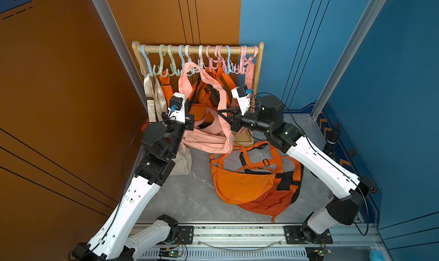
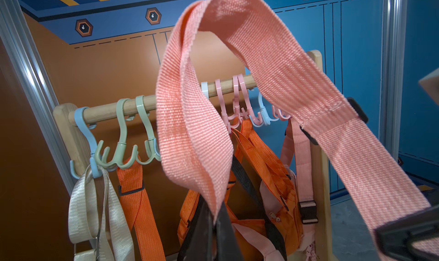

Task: Take the bag off the hook
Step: Place the bag inside the bag.

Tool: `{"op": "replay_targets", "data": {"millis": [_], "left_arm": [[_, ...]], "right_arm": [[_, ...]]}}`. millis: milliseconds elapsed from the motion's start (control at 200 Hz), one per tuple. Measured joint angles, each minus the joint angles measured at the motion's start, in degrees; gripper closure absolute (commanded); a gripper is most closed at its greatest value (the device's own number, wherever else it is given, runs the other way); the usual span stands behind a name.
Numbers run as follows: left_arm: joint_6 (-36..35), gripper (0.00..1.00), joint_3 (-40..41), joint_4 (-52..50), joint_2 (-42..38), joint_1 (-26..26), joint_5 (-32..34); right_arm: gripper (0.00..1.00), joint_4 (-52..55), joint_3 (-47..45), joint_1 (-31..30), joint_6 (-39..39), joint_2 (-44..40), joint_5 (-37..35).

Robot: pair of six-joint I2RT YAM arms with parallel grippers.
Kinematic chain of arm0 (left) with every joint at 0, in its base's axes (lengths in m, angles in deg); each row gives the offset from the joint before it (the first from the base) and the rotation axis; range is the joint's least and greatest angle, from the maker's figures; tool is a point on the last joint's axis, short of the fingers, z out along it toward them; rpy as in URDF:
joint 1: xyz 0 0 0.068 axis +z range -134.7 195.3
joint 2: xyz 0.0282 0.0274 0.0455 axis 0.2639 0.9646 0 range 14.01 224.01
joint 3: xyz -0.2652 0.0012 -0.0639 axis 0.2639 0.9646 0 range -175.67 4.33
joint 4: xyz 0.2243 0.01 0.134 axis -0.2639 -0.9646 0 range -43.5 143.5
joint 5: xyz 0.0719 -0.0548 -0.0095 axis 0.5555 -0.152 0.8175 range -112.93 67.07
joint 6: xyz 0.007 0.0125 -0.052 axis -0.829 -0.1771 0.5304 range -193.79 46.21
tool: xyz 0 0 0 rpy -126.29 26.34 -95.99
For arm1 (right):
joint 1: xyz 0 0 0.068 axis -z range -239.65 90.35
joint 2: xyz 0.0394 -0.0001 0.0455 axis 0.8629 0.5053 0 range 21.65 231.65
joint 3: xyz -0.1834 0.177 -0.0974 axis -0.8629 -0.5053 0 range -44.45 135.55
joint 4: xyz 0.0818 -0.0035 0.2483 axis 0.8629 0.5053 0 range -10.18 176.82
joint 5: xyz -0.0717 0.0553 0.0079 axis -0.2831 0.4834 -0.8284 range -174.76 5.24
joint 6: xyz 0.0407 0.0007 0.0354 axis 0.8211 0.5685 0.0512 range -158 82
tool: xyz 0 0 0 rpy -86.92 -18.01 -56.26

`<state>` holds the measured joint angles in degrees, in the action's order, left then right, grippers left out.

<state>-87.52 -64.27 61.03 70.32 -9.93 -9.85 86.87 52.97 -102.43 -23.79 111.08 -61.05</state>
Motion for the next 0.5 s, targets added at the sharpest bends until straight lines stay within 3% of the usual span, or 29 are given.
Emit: {"op": "replay_targets", "data": {"millis": [501], "left_arm": [[-0.42, 1.0, 9.09, -12.79, -19.47, -11.3, 2.54]], "right_arm": [[1.0, 3.02, -19.63, -7.45, -5.44, -19.56, -7.87]]}}
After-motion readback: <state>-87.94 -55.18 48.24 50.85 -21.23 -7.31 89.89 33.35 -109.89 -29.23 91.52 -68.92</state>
